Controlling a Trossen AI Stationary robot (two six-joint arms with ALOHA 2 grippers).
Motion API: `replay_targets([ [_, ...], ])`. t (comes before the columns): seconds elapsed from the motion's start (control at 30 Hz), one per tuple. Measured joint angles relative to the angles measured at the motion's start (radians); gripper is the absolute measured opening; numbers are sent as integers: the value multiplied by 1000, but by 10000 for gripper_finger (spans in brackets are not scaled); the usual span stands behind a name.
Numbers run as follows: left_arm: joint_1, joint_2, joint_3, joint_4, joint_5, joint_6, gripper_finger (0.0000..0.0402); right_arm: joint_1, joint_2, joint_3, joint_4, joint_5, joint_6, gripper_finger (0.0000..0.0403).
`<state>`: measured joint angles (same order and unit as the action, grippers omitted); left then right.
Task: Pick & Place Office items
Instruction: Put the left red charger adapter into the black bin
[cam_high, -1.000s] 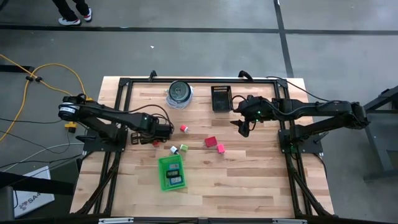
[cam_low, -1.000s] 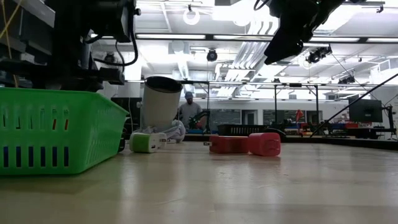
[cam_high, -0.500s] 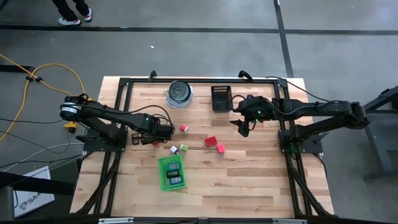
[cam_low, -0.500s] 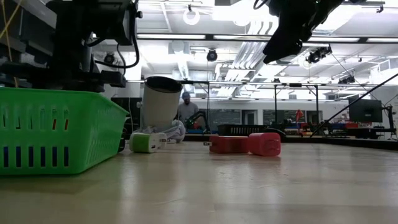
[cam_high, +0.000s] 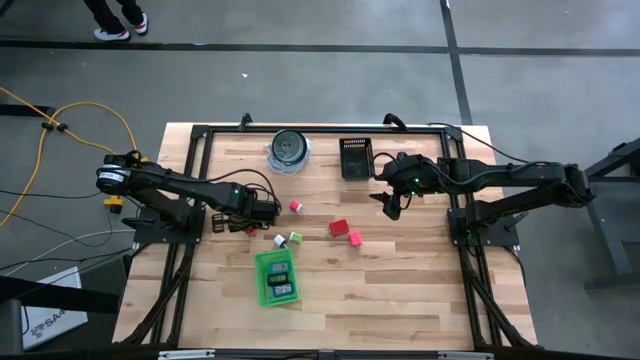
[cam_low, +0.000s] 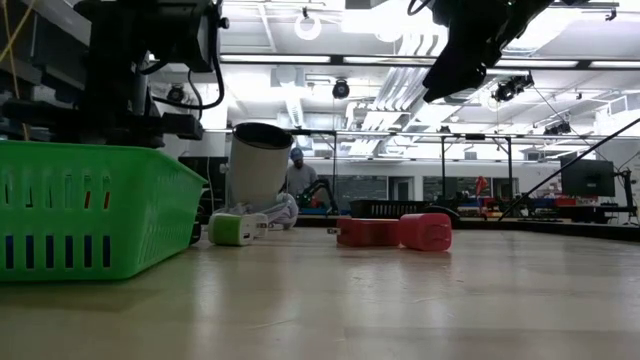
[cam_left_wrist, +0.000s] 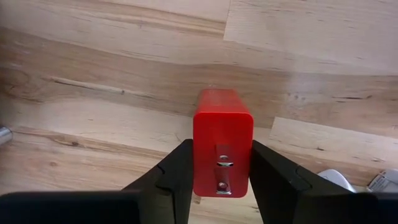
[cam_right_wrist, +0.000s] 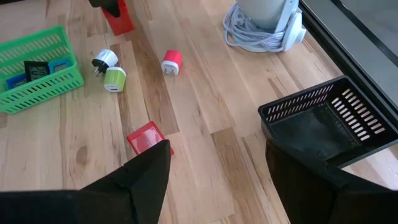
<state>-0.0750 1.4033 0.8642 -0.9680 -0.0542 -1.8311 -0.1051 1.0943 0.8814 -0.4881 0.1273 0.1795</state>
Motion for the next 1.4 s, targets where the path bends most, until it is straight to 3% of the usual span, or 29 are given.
replay_targets([
  [0.53, 0, 0, 0, 0, -9, 14, 121, 0, 0, 0, 0, 0, 0, 250],
  [0.97, -8, -58, 0, 11, -119, 120, 120, 0, 0, 0, 0, 0, 0, 250],
  [1.2, -50, -156, 0, 71, -237, 213, 120, 0, 0, 0, 0, 0, 0, 250],
  [1.4, -59, -210, 0, 231, -320, 423, 120, 0, 0, 0, 0, 0, 0, 250],
])
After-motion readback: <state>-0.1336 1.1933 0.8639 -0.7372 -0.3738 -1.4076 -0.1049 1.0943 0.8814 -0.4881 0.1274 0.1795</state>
